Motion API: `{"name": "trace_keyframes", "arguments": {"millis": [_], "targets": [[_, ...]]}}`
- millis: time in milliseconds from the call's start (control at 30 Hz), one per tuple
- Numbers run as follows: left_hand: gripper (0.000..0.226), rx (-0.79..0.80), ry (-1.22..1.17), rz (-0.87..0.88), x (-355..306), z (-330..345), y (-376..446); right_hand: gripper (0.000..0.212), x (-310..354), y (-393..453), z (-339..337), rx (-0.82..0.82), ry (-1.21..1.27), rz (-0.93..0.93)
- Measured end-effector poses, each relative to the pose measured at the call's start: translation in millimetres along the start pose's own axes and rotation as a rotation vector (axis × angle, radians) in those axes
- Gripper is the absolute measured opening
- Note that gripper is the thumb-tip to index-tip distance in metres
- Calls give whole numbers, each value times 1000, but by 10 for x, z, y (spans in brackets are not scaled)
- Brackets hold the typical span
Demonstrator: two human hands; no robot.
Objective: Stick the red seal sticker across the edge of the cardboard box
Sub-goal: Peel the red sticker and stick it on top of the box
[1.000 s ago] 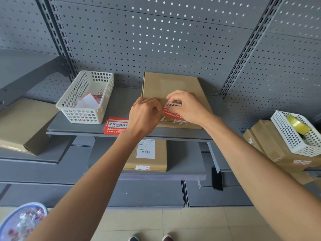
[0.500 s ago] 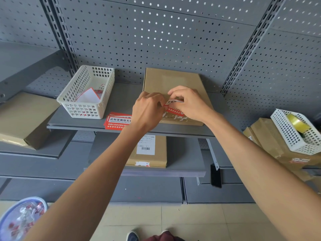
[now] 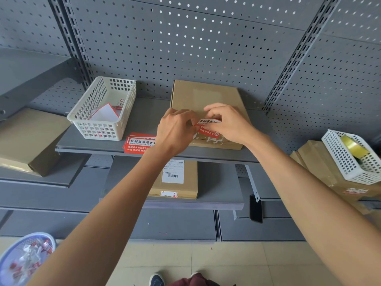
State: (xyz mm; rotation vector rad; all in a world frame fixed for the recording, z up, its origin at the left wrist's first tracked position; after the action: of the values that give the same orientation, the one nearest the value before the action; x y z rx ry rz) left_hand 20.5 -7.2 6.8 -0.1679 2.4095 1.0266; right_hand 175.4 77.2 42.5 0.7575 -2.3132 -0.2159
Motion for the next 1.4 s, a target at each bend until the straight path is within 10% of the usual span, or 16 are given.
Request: {"name": "trace_keyframes", "arguments": {"millis": [500, 800, 1000, 1400], "targets": [[7, -14, -2, -4, -40, 54, 10, 6, -2, -30, 13, -14, 18, 4], [6, 23, 13, 30, -33, 61, 24, 43, -113, -100, -30, -45, 174, 84], [6, 38, -5, 57, -20, 74, 28, 5, -25, -90, 1, -43, 28, 10], [12, 64, 23, 91, -51, 33, 32, 8, -42, -80, 12, -46, 51, 14]]}}
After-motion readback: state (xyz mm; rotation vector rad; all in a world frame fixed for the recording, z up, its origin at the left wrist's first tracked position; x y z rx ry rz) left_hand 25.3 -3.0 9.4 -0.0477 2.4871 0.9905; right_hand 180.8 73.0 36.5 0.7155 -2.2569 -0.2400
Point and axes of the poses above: each hand's wrist, its own y-axis towards the middle knuckle, its own z-axis out of the palm, x = y × z, the point moved 2 cm from there along y, towards the middle knuckle, and after that the axes turned 15 degrees about -x, right-handed, at the moved point
